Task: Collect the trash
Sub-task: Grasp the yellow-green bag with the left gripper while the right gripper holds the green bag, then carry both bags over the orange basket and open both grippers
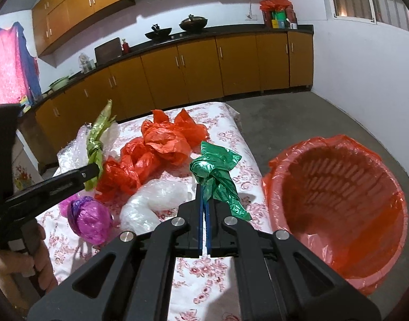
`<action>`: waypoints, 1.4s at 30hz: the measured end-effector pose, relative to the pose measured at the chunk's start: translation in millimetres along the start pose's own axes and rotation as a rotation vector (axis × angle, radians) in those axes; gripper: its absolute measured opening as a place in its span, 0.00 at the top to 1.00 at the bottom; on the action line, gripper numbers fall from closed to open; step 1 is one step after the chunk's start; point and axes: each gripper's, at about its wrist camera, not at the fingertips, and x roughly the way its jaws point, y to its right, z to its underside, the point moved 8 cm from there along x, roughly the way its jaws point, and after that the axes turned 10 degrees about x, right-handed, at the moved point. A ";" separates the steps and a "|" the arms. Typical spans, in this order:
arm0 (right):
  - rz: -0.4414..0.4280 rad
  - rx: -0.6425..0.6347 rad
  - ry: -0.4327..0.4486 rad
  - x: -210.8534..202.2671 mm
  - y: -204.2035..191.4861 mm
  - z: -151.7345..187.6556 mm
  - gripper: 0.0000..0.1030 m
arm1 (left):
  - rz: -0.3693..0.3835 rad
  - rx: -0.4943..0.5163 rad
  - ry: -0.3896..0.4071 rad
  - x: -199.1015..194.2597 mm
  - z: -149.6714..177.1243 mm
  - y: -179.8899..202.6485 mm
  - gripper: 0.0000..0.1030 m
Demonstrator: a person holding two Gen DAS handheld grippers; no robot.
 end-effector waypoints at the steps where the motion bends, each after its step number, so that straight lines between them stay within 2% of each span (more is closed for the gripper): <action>1: 0.000 0.001 0.000 -0.4 0.6 0.2 0.98 | 0.011 -0.005 -0.017 5.1 2.3 -0.2 0.78; 2: 0.001 0.003 0.001 -1.1 1.5 0.3 0.98 | 0.027 -0.011 -0.025 7.6 3.4 0.0 0.90; 4: 0.001 0.005 0.003 -2.4 3.7 -0.3 0.98 | 0.046 -0.012 -0.021 8.7 4.6 -0.6 0.98; 21: -0.012 0.026 0.042 -19.7 10.4 -8.7 0.98 | 0.183 0.077 0.159 -53.1 -21.7 23.7 0.98; 34: -0.001 0.051 0.071 -32.3 25.2 -17.4 0.98 | 0.282 0.118 0.212 -78.9 -35.2 62.3 0.98; 42: 0.038 0.078 0.111 -49.9 52.1 -28.9 0.98 | 0.375 0.184 0.229 -91.9 -39.2 114.8 0.98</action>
